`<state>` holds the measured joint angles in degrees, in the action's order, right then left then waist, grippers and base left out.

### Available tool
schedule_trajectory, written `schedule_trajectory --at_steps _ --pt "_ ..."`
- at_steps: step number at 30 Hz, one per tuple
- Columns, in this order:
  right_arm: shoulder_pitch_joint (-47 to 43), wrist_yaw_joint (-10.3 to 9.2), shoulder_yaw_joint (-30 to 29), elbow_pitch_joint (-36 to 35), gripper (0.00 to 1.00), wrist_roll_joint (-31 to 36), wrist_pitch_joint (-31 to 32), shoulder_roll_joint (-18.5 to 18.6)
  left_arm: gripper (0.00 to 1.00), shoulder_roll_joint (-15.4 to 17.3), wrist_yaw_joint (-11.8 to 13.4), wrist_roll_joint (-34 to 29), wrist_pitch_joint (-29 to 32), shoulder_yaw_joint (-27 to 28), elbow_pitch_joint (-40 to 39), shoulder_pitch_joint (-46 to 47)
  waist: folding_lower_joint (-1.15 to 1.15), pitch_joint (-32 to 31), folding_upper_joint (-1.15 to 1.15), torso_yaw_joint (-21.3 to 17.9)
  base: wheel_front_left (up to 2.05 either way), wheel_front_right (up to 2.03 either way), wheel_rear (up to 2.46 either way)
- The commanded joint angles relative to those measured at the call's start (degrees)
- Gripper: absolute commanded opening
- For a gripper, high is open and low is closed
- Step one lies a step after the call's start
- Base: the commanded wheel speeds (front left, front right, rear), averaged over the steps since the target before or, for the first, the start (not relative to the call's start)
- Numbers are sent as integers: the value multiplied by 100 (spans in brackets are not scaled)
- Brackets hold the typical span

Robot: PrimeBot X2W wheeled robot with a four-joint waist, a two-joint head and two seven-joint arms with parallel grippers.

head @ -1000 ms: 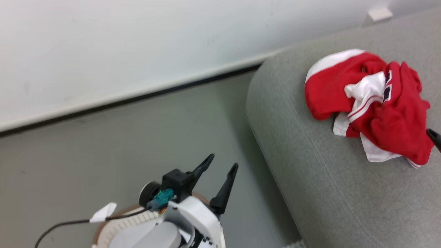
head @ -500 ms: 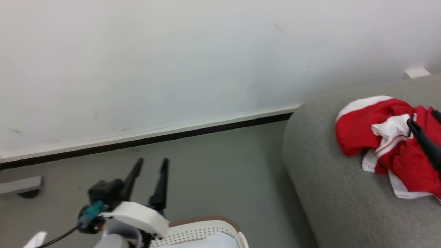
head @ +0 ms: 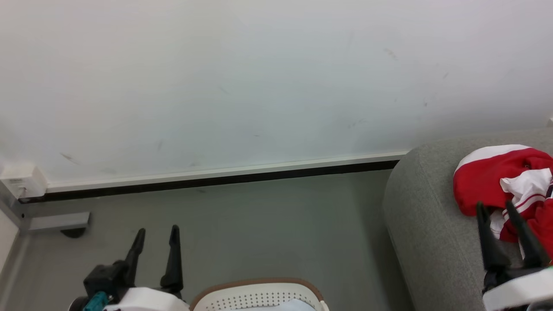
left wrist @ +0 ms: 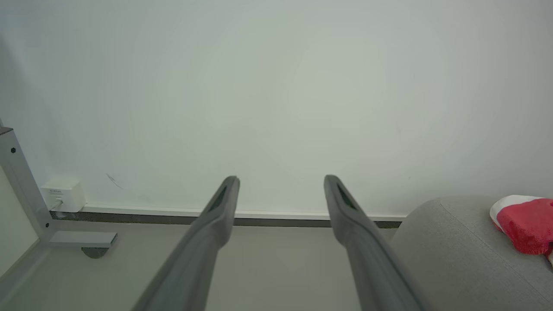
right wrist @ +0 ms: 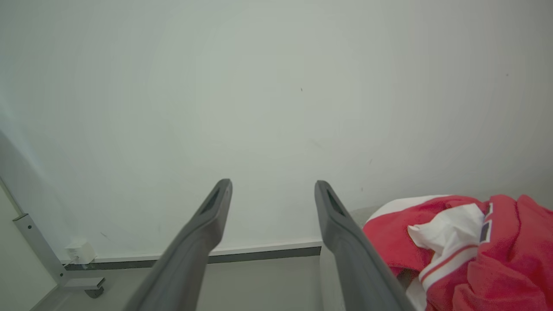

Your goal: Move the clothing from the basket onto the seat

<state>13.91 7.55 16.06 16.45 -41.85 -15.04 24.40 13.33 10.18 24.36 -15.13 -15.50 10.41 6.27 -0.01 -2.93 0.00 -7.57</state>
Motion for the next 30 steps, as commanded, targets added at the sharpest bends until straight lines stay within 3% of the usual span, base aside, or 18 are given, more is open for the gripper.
schedule_trajectory --at_steps 1,5,9,18,30 --pt "-442 -13 -294 -91 100 291 -15 -372 100 -123 -17 -199 -1 162 44 -163 1 -32 0 67 0 0 0" --pt "-900 -13 -540 -282 100 874 -17 -922 100 -382 -143 -488 -1 444 125 -347 1 -55 0 115 0 0 0" --pt "-985 -13 -569 -322 100 1184 -17 -1117 100 -534 -307 -654 -2 632 177 -465 1 -61 0 129 0 0 0" --pt "-926 -13 -599 -261 100 1401 -18 -1291 100 -882 -687 -995 -2 1099 394 -600 1 -75 0 177 0 0 0" --pt "-882 -13 -549 -206 100 1364 -18 -1358 100 -1020 -989 -1198 -2 1385 568 -544 1 -66 0 137 0 0 0"
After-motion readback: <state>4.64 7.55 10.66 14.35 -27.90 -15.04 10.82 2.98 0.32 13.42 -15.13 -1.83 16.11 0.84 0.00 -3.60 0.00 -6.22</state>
